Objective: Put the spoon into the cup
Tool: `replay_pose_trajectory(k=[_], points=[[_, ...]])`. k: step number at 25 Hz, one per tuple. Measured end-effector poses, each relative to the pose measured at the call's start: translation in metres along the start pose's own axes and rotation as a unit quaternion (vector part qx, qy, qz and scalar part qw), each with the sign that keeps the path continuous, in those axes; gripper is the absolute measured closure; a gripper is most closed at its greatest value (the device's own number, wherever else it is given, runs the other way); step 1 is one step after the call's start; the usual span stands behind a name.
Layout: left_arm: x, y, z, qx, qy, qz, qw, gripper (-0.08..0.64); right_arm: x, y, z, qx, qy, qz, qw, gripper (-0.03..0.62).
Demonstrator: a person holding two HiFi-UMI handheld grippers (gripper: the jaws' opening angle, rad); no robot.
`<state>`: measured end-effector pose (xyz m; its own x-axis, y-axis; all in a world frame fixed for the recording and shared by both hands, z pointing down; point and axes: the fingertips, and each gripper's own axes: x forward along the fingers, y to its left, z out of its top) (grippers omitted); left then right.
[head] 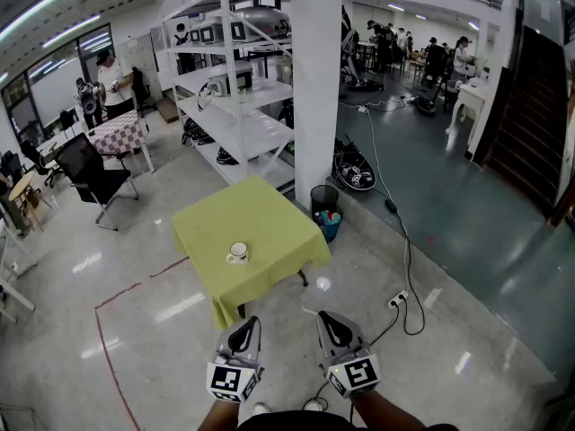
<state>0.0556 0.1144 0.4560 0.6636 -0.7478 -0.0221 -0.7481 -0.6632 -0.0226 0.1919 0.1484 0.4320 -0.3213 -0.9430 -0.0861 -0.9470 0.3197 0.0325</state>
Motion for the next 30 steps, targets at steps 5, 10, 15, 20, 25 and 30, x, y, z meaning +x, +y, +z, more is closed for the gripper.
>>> replay_pose_trajectory(k=[5,10,15,20,25,30], points=[[-0.021,0.01,0.002,0.002,-0.004,-0.008,1.0,0.554,0.003,0.022,0.002,-0.004,-0.002,-0.009,1.0,0.583],[-0.046,0.02,0.004,0.001,-0.008,-0.015,0.9999,0.554,0.007,0.051,0.007,-0.008,-0.005,-0.013,1.0,0.583],[-0.064,0.039,0.001,0.001,-0.011,-0.017,0.9998,0.554,0.017,0.075,0.011,-0.005,-0.015,-0.019,1.0,0.583],[-0.085,0.061,-0.004,-0.004,-0.013,-0.022,0.9997,0.554,0.025,0.097,0.015,-0.002,-0.025,-0.034,0.999,0.582],[-0.092,0.083,-0.009,-0.009,-0.016,-0.025,0.9995,0.554,0.035,0.11,0.009,0.004,-0.022,-0.041,0.999,0.583],[-0.096,0.102,-0.012,-0.015,-0.014,-0.022,0.9995,0.554,0.046,0.125,0.004,0.003,-0.006,-0.034,0.999,0.582]])
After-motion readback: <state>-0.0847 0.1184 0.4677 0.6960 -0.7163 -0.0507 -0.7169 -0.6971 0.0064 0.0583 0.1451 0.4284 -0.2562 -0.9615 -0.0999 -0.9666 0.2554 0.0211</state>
